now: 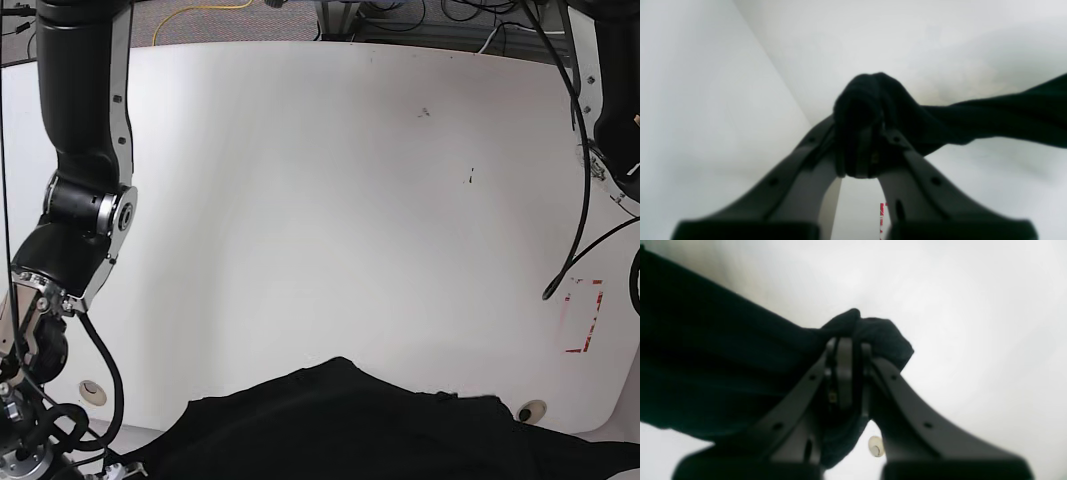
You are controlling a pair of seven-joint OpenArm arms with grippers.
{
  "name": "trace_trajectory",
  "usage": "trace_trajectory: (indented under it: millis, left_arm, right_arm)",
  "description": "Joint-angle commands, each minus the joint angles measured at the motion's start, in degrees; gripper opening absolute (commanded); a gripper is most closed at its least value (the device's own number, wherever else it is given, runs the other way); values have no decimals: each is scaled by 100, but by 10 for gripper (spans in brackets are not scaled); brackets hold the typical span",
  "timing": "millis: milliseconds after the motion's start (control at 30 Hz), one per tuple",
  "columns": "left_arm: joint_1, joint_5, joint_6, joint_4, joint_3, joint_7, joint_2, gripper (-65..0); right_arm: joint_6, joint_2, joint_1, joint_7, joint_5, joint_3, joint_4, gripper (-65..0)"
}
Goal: Fold the T-shirt properly
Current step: 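Lift the shirt high with both grippers, letting it hang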
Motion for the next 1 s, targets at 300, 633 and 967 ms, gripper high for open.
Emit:
trace_trajectory:
  millis: [300, 633, 967]
  left_arm:
    - [-152, 32, 32, -424, 151, -126, -225, -632]
    - [-205, 6, 32, -371, 160, -126, -295, -632]
    - [375, -3, -4, -363, 125, -126, -49, -632]
  right_arm:
    - [-27, 92, 169, 87, -95, 39, -179, -650]
    - [-27, 92, 310, 87, -95, 48, -162, -650]
    - [-18, 83, -288, 51, -86, 101, 146, -650]
